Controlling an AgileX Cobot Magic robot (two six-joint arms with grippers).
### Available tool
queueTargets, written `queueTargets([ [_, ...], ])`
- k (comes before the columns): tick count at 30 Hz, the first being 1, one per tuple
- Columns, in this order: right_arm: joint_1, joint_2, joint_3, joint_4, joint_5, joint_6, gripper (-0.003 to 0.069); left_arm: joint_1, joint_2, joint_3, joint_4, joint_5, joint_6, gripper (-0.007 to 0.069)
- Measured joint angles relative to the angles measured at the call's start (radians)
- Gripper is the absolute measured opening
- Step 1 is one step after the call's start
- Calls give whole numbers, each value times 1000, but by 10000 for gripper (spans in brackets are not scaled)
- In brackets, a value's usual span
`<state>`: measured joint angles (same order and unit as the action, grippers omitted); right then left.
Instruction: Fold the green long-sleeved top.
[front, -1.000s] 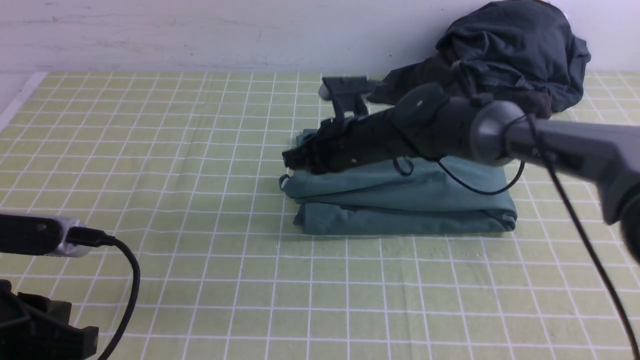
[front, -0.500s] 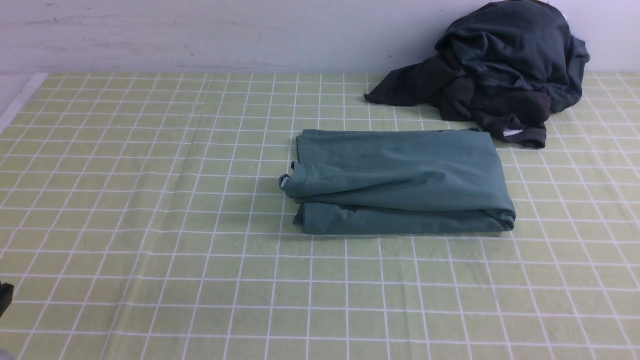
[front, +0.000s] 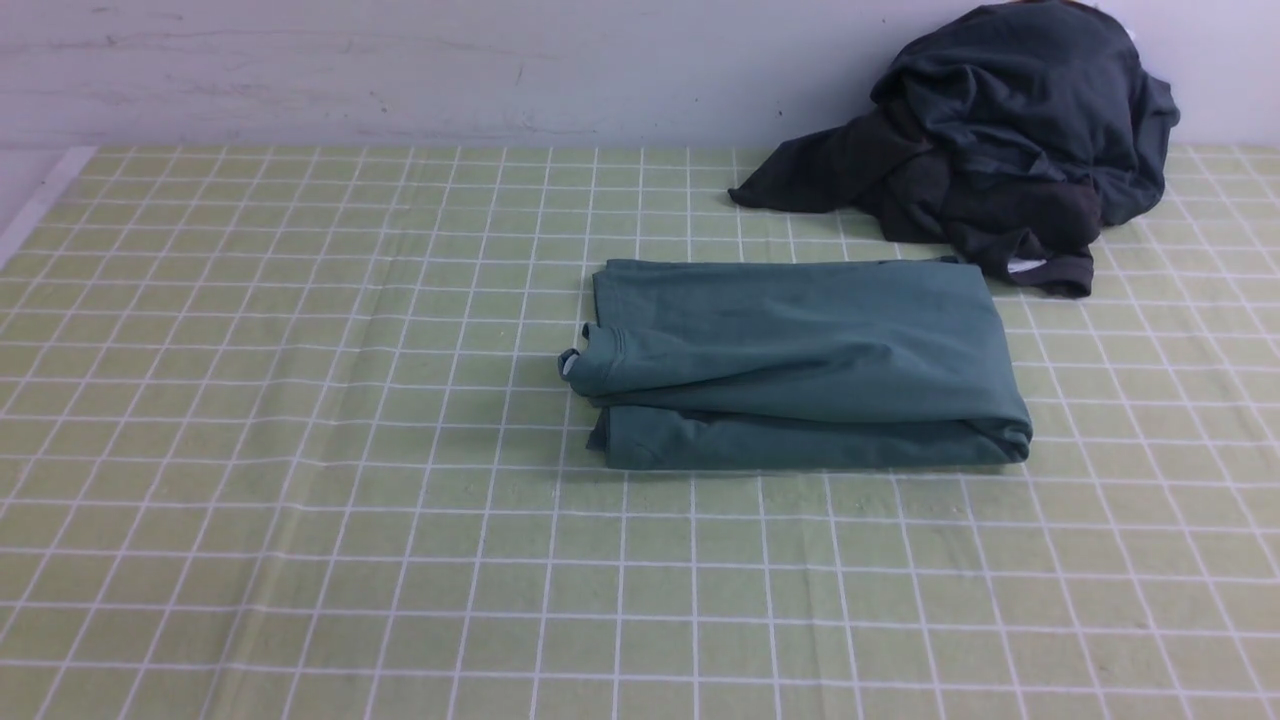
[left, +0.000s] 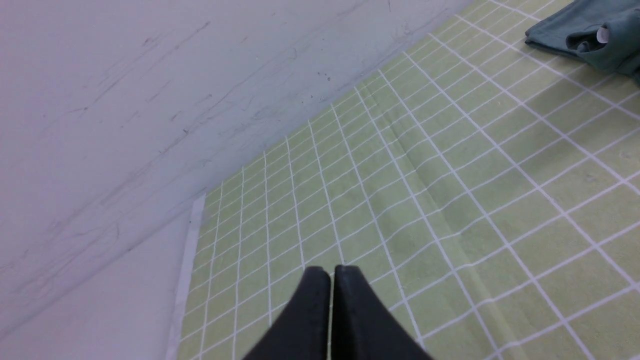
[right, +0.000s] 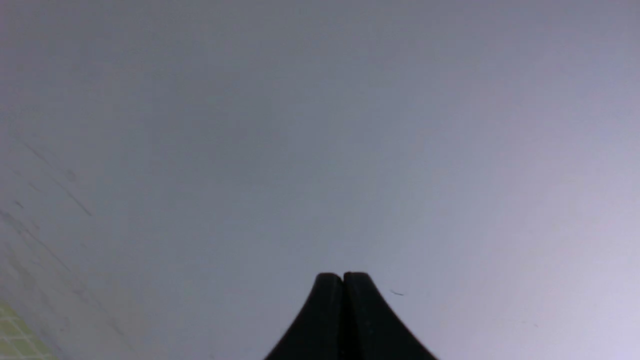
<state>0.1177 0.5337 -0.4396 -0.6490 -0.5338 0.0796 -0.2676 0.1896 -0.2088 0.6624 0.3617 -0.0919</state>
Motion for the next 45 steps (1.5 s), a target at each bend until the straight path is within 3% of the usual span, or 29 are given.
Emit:
queueTargets([
  [6, 0, -149, 206, 147, 52, 99, -12, 0, 0, 0, 1, 0, 0, -3],
  [11, -1, -257, 319, 284, 270, 256, -11, 0, 0, 0, 2, 0, 0, -3],
  [15, -1, -272, 363, 297, 388, 321, -10, 0, 0, 0, 3, 0, 0, -3],
  [23, -1, -272, 436, 309, 816, 336, -10, 0, 0, 0, 3, 0, 0, -3],
  [31, -32, -464, 467, 260, 860, 406, -10, 0, -1, 0, 3, -1, 0, -3],
  [35, -54, -535, 466, 332, 879, 398, -10, 0, -1, 0, 4, -1, 0, -3],
  [37, -70, -544, 464, 414, 889, 353, -10, 0, -1, 0, 4, -2, 0, -3],
  [45, -79, -544, 463, 553, 889, 97, -10, 0, -1, 0, 4, -3, 0, -3],
])
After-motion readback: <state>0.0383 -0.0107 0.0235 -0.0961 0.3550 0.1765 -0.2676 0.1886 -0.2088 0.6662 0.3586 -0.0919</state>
